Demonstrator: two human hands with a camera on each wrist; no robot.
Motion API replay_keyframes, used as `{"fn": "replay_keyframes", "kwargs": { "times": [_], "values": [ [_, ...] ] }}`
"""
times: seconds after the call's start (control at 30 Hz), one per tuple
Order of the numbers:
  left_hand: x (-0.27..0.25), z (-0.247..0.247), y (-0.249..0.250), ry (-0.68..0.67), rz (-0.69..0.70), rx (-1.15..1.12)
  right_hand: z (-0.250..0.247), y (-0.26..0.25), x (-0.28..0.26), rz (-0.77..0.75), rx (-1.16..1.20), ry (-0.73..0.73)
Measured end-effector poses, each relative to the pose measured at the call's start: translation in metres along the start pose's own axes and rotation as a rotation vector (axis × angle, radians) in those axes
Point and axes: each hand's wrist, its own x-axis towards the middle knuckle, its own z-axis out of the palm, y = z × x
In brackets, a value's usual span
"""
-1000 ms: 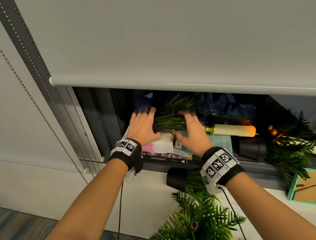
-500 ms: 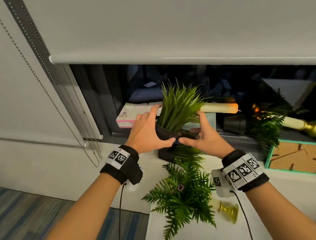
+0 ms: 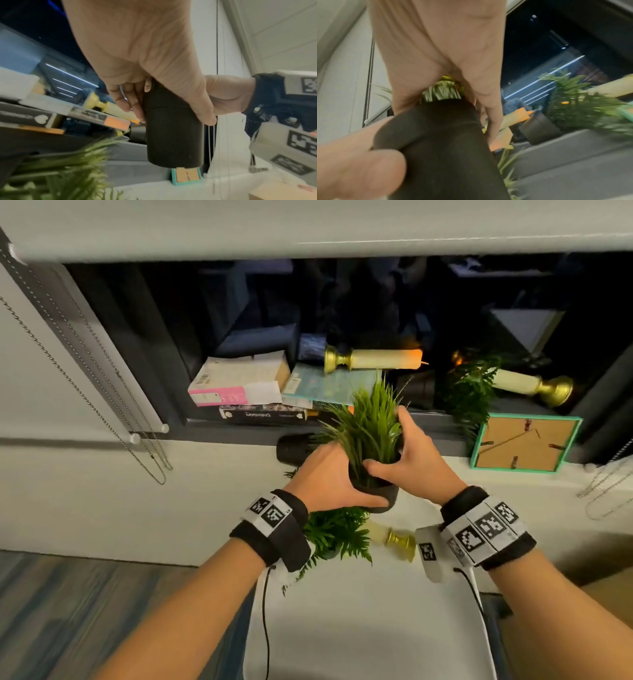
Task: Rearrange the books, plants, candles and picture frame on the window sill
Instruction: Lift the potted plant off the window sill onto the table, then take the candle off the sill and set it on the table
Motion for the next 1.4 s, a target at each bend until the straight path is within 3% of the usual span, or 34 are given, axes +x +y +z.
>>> {"fn": "replay_keyframes", "kwargs": {
  "times": [0.2, 0.3, 0.37, 0.5, 0.67, 0.83, 0.97, 1.1, 1.23, 1.4],
  "values": [
    [-0.005, 0.050, 0.011, -0.200, -0.082, 0.031, -0.015, 0.039, -0.038, 0.081, 0.061, -0.020],
    [-0.010, 0.061, -0.002, -0.332, -0.067, 0.238, -0.005, 0.069, -0.055, 0.131, 0.022, -0.038],
    [-0.018, 0.062, -0.015, -0.345, -0.109, 0.314, 0.010, 0.088, -0.069, 0.178, -0.015, -0.049],
    [-0.027, 0.060, -0.030, -0.296, -0.244, 0.183, 0.044, 0.127, -0.091, 0.312, 0.006, -0.083],
    [-0.033, 0.056, -0.039, -0.272, -0.263, 0.091, 0.070, 0.162, -0.100, 0.441, 0.032, -0.081],
    [-0.025, 0.034, -0.052, -0.038, -0.217, 0.191, 0.069, 0.169, -0.092, 0.486, 0.048, -0.091],
    [-0.010, 0.002, -0.072, 0.103, -0.197, 0.246, 0.040, 0.157, -0.071, 0.451, -0.071, -0.311],
    [0.007, -0.026, -0.089, 0.155, -0.198, 0.298, -0.004, 0.129, -0.035, 0.430, -0.292, -0.515],
    [0.033, -0.043, -0.089, 0.138, -0.094, 0.539, -0.034, 0.088, 0.016, 0.387, -0.461, -0.379],
    [0.087, -0.054, -0.071, 0.121, 0.044, 0.681, -0.035, 0.043, 0.087, 0.293, -0.286, -0.030]
  ]
}}
